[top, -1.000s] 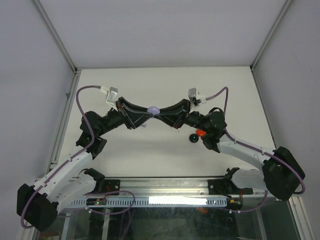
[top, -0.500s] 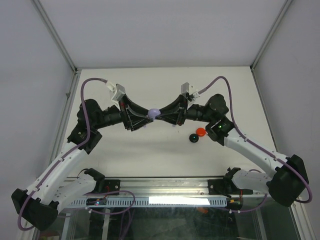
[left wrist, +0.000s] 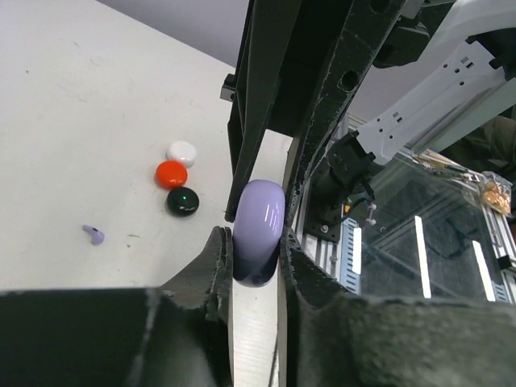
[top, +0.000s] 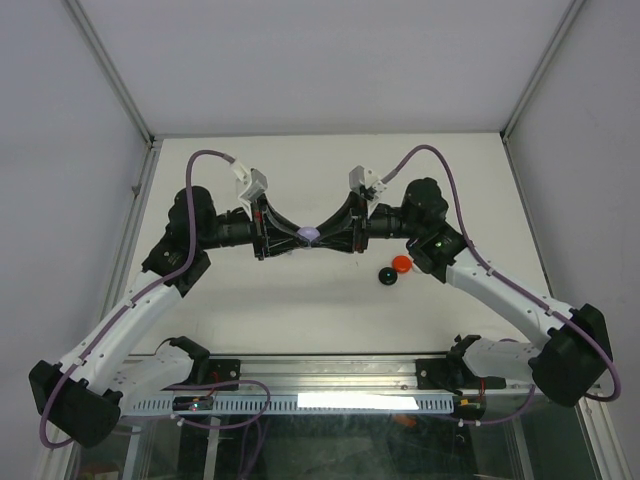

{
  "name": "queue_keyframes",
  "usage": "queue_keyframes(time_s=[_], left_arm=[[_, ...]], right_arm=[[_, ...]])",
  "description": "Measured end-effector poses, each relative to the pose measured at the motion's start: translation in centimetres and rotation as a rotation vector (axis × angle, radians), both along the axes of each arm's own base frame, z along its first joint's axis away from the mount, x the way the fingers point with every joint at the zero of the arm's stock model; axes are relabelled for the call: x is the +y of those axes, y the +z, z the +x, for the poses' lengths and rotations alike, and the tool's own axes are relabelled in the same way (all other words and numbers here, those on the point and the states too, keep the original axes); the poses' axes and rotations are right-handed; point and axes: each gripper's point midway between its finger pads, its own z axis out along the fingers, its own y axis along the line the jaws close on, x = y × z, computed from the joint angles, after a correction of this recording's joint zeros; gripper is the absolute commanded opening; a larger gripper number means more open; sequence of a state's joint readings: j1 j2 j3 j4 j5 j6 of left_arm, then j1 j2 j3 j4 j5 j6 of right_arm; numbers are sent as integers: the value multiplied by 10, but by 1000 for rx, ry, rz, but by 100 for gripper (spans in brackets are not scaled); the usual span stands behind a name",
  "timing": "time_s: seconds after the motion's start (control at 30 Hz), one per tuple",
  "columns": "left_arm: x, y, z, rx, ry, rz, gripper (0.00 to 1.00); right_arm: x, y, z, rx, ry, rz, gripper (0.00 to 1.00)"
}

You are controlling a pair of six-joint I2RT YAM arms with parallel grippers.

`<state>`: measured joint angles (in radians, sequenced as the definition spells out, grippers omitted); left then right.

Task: Insert the wireless bluetooth earbuds into the charging case
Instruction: Pick up the charging case at the center of the board.

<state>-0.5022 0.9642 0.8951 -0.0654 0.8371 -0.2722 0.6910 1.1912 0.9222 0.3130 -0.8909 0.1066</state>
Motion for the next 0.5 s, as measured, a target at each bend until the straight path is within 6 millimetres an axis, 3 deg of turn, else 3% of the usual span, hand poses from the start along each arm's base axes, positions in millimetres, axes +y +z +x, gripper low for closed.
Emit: queue_keyframes(time_s=[0.1, 0.17, 0.5], left_arm=[[0, -2, -1, -7, -8, 8, 0], [0, -2, -1, -6, -6, 8, 0], [8, 11, -6, -41, 61, -90, 0]], right_arm=[[0, -2, -1, 7, 4, -6, 36], [0, -2, 0, 1, 3, -3, 43], [-3, -28, -2, 5, -27, 41, 45]])
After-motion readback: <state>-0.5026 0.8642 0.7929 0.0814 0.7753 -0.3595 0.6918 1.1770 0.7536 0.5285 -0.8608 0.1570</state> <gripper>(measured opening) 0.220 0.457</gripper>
